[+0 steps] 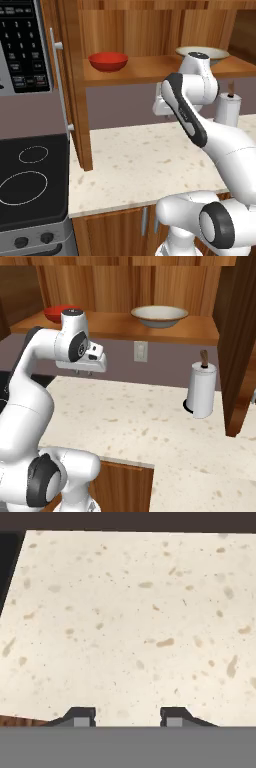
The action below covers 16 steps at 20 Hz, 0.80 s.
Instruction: Take the smaller bowl and place it next to the appetizer plate on the dining counter , and place the larger bowl next to the plate with cooked food.
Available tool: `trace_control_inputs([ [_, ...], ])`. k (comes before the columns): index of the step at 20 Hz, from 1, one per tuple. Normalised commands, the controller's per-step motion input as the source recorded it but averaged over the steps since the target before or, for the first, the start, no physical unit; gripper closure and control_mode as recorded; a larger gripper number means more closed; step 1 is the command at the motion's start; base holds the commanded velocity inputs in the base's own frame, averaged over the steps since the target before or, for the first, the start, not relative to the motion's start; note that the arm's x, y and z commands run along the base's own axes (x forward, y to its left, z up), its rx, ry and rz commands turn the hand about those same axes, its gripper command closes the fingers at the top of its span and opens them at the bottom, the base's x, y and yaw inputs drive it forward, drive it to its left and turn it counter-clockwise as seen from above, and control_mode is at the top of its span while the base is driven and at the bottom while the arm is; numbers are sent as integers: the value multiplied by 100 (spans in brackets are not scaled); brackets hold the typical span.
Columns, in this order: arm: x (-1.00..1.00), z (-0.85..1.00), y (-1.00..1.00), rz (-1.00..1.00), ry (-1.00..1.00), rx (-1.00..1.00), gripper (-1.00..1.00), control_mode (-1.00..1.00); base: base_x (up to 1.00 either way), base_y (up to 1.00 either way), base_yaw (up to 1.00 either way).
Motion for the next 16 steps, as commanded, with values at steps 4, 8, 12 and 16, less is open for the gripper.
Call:
trace_control_inputs([
  [4, -15, 3, 0, 0, -6, 1, -100, -100, 0, 0, 0],
  [8, -53, 80, 0, -4, -51, 3, -100, -100, 0, 0, 0],
  [12, -39, 97, 0, -26, -45, 3, -100, -100, 0, 0, 0],
  [16, -31, 74, 0, -41, -38, 1, -100, -100, 0, 0, 0],
])
